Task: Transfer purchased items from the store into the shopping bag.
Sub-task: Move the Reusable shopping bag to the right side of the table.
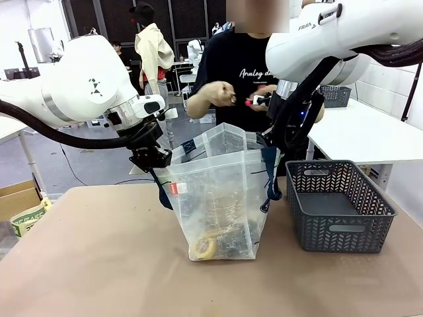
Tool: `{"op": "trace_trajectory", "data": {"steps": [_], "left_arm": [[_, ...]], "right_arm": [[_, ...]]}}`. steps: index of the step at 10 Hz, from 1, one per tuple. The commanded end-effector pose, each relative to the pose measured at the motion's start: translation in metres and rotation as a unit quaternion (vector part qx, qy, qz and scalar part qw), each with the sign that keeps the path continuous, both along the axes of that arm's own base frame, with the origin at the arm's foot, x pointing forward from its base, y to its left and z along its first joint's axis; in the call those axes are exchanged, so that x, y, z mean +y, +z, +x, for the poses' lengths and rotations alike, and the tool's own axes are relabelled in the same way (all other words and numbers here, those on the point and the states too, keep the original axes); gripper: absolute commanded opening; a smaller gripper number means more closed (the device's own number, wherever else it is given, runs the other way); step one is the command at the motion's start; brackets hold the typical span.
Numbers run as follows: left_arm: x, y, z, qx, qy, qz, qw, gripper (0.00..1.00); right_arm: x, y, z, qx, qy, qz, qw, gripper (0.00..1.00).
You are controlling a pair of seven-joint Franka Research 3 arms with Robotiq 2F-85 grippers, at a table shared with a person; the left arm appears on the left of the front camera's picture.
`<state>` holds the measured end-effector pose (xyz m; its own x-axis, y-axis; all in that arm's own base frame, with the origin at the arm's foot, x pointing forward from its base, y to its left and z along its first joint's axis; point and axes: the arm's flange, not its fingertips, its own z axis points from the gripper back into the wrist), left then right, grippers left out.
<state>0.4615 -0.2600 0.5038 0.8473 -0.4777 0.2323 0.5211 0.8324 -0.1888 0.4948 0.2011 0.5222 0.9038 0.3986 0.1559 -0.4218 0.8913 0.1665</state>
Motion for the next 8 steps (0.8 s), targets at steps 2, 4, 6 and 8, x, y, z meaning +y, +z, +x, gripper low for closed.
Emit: {"op": "trace_trajectory", "data": {"steps": [2,4,6,8], "left_arm": [[0.0026,-0.0008,0.0008,-0.002,0.000,0.004,1.000,0.00],[0.0026,-0.0008,0.0008,-0.002,0.000,0.004,1.000,0.00],[0.0026,-0.0008,0.0008,-0.002,0.000,0.004,1.000,0.00],[0.0026,-0.0008,0.0008,-0.002,0.000,0.004,1.000,0.00]], "right_arm": [[0.0003,0.0005,0.0005,0.000,0.000,0.000,1.000,0.00],[0.0003,0.0005,0.0005,0.000,0.000,0.000,1.000,0.00],[0.0003,0.0005,0.0005,0.000,0.000,0.000,1.000,0.00],[0.0003,0.0005,0.0005,0.000,0.000,0.000,1.000,0.00]]}}
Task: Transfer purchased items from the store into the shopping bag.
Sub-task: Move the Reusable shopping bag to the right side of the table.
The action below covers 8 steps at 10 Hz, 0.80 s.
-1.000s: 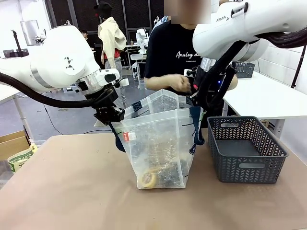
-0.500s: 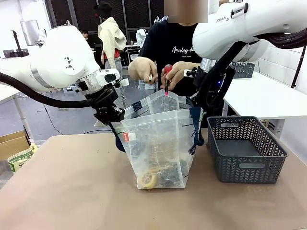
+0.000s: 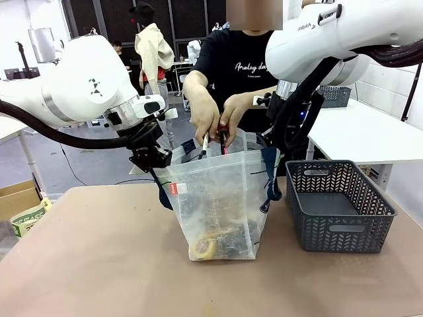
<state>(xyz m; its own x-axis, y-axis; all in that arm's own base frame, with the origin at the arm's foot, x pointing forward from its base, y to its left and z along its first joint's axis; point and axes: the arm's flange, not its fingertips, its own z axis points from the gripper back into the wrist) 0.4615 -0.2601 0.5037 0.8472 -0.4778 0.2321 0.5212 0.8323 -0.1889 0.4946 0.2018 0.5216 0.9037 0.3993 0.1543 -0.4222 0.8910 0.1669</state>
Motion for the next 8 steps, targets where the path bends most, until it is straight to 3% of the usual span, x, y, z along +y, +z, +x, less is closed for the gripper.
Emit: {"op": "trace_trajectory", "data": {"steps": [1,8], "left_arm": [[0.0027,-0.0007,0.0008,-0.002,0.000,0.004,1.000,0.00],[0.0027,-0.0007,0.0008,-0.002,0.000,0.004,1.000,0.00]], "right_arm": [[-0.0005,0.0011,0.0007,-0.001,0.000,0.000,1.000,0.00],[-0.0005,0.0011,0.0007,-0.001,0.000,0.000,1.000,0.00]]}}
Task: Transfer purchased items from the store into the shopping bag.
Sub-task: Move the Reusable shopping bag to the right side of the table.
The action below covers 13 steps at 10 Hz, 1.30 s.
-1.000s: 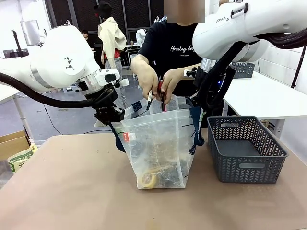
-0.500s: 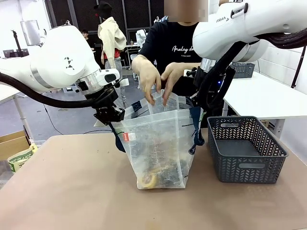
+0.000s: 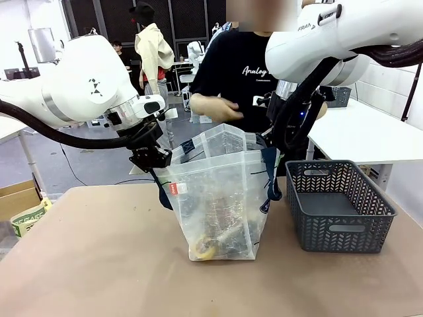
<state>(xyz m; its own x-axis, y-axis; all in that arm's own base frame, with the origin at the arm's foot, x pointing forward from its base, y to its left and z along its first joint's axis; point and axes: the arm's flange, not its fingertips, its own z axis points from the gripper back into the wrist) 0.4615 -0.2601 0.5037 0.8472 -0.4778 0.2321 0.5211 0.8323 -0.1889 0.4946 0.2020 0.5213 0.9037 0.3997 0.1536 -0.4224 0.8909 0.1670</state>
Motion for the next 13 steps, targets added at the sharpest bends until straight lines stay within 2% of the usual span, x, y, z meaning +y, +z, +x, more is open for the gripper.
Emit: {"op": "trace_trajectory", "data": {"steps": [1,13], "left_arm": [[0.0027,-0.0006,0.0008,-0.002,0.000,0.004,1.000,0.00],[0.0027,-0.0006,0.0008,-0.002,0.000,0.004,1.000,0.00]], "right_arm": [[-0.0007,0.0013,0.0008,-0.001,0.000,0.000,1.000,0.00],[-0.0007,0.0013,0.0008,-0.001,0.000,0.000,1.000,0.00]]}}
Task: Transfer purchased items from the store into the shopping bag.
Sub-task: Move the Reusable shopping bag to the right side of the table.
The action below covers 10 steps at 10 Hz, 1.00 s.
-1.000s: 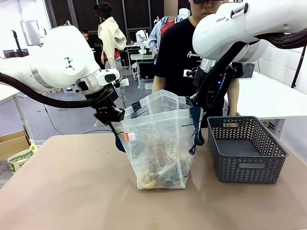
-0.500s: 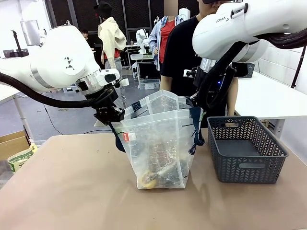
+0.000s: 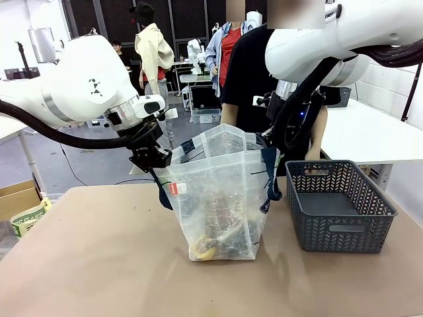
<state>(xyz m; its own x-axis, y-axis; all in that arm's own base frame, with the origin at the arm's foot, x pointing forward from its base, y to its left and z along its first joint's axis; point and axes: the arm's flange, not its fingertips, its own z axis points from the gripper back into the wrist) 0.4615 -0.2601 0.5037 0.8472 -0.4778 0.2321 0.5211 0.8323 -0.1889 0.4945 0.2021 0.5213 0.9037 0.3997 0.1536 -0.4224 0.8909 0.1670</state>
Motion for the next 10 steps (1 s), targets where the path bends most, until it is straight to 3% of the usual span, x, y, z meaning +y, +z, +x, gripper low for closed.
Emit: {"op": "trace_trajectory", "data": {"steps": [1,10], "left_arm": [[0.0027,-0.0006,0.0008,-0.002,0.000,0.004,1.000,0.00],[0.0027,-0.0006,0.0008,-0.002,0.000,0.004,1.000,0.00]], "right_arm": [[-0.0007,0.0013,0.0008,-0.001,0.000,0.000,1.000,0.00],[-0.0007,0.0013,0.0008,-0.001,0.000,0.000,1.000,0.00]]}}
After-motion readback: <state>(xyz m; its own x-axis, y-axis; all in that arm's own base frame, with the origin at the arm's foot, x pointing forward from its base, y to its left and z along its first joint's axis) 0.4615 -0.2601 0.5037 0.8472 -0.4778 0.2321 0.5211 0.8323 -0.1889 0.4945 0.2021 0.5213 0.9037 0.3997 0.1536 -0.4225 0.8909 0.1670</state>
